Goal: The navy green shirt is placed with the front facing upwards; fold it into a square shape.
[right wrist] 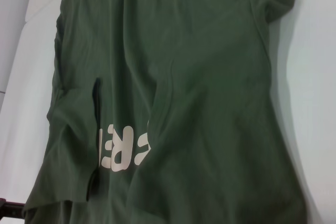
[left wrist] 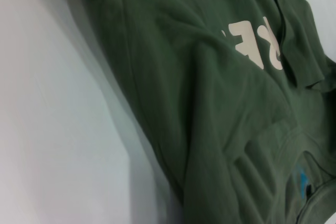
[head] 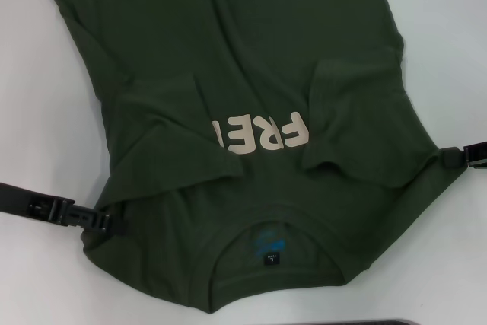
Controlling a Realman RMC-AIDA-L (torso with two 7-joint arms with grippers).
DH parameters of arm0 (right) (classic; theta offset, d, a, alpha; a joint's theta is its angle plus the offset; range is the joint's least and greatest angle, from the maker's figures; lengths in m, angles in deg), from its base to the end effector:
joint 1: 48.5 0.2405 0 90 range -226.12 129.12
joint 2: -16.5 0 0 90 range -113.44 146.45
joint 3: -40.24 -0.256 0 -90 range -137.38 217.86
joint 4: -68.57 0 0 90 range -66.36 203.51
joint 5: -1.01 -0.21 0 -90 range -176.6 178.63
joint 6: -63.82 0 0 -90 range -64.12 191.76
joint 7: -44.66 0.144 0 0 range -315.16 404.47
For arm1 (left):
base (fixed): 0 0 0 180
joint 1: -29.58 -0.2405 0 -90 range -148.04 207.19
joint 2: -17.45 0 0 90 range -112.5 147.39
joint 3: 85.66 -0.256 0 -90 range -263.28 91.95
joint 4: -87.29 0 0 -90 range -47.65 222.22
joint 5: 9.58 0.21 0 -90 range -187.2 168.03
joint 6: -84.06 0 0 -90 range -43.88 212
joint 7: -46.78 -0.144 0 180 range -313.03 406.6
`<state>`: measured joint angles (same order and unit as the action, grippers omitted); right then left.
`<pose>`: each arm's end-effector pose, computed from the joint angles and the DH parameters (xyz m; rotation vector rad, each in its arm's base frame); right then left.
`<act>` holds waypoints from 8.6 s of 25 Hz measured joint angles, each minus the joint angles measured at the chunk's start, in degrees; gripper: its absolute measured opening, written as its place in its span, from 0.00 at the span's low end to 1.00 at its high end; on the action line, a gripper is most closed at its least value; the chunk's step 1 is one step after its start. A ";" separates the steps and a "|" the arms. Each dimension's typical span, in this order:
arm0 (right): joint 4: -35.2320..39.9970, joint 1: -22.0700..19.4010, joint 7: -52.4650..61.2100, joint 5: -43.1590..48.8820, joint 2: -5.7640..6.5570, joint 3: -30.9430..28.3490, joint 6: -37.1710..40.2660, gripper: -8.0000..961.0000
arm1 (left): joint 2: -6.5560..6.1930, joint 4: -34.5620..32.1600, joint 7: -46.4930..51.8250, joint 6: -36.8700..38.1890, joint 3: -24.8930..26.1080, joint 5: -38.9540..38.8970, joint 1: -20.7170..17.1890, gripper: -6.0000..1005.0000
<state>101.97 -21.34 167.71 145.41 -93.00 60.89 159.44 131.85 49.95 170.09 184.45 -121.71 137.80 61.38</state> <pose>0.3625 0.2779 0.0606 -2.2388 1.9470 0.3744 -0.3186 0.2818 0.0158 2.5150 1.7757 0.0021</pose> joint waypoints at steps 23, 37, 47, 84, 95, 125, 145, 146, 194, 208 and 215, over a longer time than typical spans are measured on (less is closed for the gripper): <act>0.20 0.26 0.08 0.00 0.00 0.00 -0.01 0.05 | 0.26 0.03 2.31 -3.24 -0.85 1.15 1.08 0.24; 0.00 -0.37 -0.37 -0.40 -0.49 0.00 -0.59 0.04 | -2.34 -0.40 2.02 -2.00 -0.77 1.15 1.82 0.07; 0.00 -2.30 -1.66 -0.53 -2.86 -0.05 -0.27 0.04 | -4.34 -0.74 0.26 1.08 -1.58 3.46 3.71 0.07; 0.00 -0.26 -1.82 -0.52 -1.81 -2.04 -0.51 0.05 | -1.79 -5.49 2.04 0.43 1.08 2.80 5.28 0.53; 0.00 -0.07 -1.82 -0.52 -2.05 -2.02 -0.61 0.05 | -2.22 -5.42 1.94 0.40 -0.84 4.16 4.30 0.88; -0.09 0.29 -1.77 -0.52 -2.11 -2.11 -1.17 0.05 | -0.92 -5.47 1.68 -2.38 -1.02 5.06 4.35 0.43; -0.09 0.48 -1.59 -0.53 -1.93 -2.11 -1.40 0.04 | -0.75 -5.54 1.24 -0.80 -1.47 5.14 4.93 0.10; -0.09 0.49 -1.58 -0.52 -1.93 -2.11 -1.40 0.04 | -0.75 -5.56 1.19 -0.91 -1.48 5.03 4.94 0.10; -0.08 0.41 -1.46 -0.70 -1.84 -2.11 -1.55 0.04 | 0.07 -6.73 0.35 -0.57 -3.78 5.45 4.92 0.06; -0.09 0.65 -1.61 -0.78 -1.92 -2.11 -1.90 0.04 | 0.65 -7.32 0.81 0.03 -2.88 2.23 5.20 0.04; -0.08 0.70 -1.58 -0.85 -2.06 -2.11 -1.99 0.04 | 1.60 -7.63 1.19 0.66 -2.80 0.66 5.79 0.05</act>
<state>101.88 -20.64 166.13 144.56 -95.06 58.78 157.45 133.44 42.32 171.28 185.11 -124.51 138.45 67.17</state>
